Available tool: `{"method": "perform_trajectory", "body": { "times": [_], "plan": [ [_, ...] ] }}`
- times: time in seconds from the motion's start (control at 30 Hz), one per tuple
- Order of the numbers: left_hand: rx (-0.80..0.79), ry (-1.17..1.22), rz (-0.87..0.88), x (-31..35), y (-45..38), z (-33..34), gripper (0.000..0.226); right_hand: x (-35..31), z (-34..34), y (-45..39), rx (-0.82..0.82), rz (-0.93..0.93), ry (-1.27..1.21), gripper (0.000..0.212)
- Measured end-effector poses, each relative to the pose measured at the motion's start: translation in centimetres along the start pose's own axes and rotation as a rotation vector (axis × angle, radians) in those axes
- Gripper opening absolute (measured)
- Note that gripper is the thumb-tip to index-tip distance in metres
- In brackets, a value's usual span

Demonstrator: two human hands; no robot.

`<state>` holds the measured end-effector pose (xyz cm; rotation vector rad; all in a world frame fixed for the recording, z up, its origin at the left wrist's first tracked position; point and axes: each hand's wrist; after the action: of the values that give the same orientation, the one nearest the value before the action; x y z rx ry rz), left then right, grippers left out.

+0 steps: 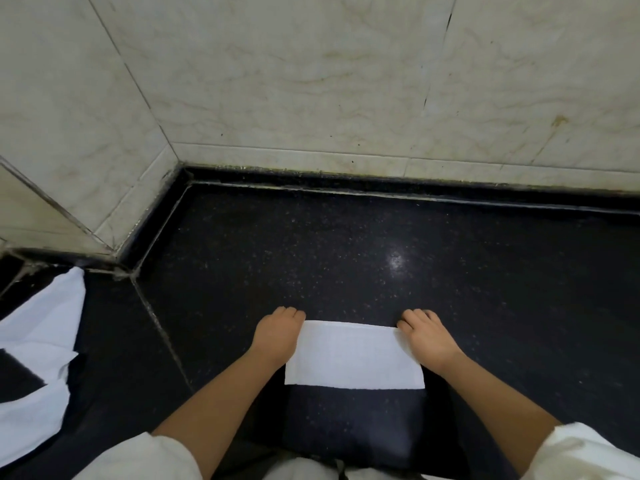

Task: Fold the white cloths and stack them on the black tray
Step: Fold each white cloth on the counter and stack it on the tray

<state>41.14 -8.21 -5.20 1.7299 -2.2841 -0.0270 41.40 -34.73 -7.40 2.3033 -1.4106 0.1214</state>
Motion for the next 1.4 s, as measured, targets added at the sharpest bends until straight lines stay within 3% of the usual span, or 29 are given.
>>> {"method": "perform_trajectory", "body": {
  "times": [0.13, 0.23, 0.3, 0.4, 0.43, 0.53, 0.6, 0.67, 0.73, 0.83, 0.9, 0.97, 1.03, 1.13, 1.27, 1.33, 1.4],
  "plan": [
    [-0.061, 0.000, -0.045, -0.9, -0.7, -2.0, 0.034, 0.9, -0.9, 0.1, 0.207, -0.034, -0.007, 0.040],
    [0.197, 0.071, 0.186, -1.6, -1.3, -5.1, 0.025, 3.1, -4.6, -0.5, 0.473, -0.026, 0.048, 0.010],
    [0.410, 0.033, 0.292, -2.6, -1.9, -6.6, 0.033, 4.8, -6.8, -0.8, 0.598, 0.038, -0.002, 0.016],
    [0.540, -0.001, 0.361, -1.9, -1.5, -7.3, 0.029, 5.4, -7.5, 0.2, 0.697, 0.141, -0.053, 0.003],
    [0.569, -0.022, 0.389, -1.9, -1.3, -6.4, 0.029, 5.0, -6.8, 0.8, 0.710, 0.158, -0.073, 0.009],
    [0.383, 0.073, 0.383, -1.4, 0.6, -2.4, 0.035, 2.7, -2.7, 3.0, 0.666, 0.147, -0.103, 0.007],
    [0.230, 0.156, 0.291, -0.6, 2.4, 0.5, 0.029, 0.5, 0.4, 4.9, 0.526, 0.117, -0.092, 0.003],
    [0.028, 0.166, 0.320, 0.0, 4.3, 2.8, 0.015, -1.4, 2.6, 6.4, 0.352, 0.096, -0.112, 0.023],
    [-0.105, 0.047, 0.293, -0.3, 5.5, 3.9, 0.039, -2.1, 3.3, 6.9, 0.290, 0.142, -0.206, 0.023],
    [0.003, -0.050, 0.323, -0.9, 5.3, 3.6, 0.028, -2.0, 2.0, 6.7, 0.293, 0.366, -0.386, 0.015],
    [-0.021, 0.012, 0.222, -0.2, 4.8, 3.0, 0.040, -1.8, 0.6, 6.2, 0.128, 0.579, -0.449, 0.023],
    [0.097, 0.128, 0.111, 1.1, 3.6, 2.3, 0.044, -2.0, -0.1, 5.5, -0.081, 0.648, -0.444, 0.032],
    [0.006, 0.173, -0.056, 2.2, 2.5, 1.8, 0.049, -2.5, -0.6, 4.8, -0.216, 0.638, -0.452, 0.035],
    [-0.104, 0.136, -0.169, 2.5, 1.8, 2.7, 0.060, -3.1, -0.8, 4.1, -0.301, 0.659, -0.463, 0.034],
    [-0.212, 0.112, -0.202, 1.8, 1.8, 4.3, 0.065, -3.6, -0.7, 3.9, -0.358, 0.715, -0.558, 0.021],
    [-0.201, 0.128, -0.188, 1.6, 1.6, 4.4, 0.065, -3.6, -0.8, 3.8, -0.308, 0.757, -0.653, 0.011],
    [-0.197, 0.137, -0.174, 1.7, 1.3, 4.2, 0.064, -3.4, -1.3, 3.6, -0.169, 0.816, -0.825, 0.022]
  ]
}}
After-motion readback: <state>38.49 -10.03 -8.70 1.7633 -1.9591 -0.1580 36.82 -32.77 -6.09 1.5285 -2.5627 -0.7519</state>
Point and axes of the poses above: each hand's wrist, its own y-axis away from the middle knuckle, its own z-axis out of the palm, x = y × z, and after that the axes turned 14 degrees about y, right-handed
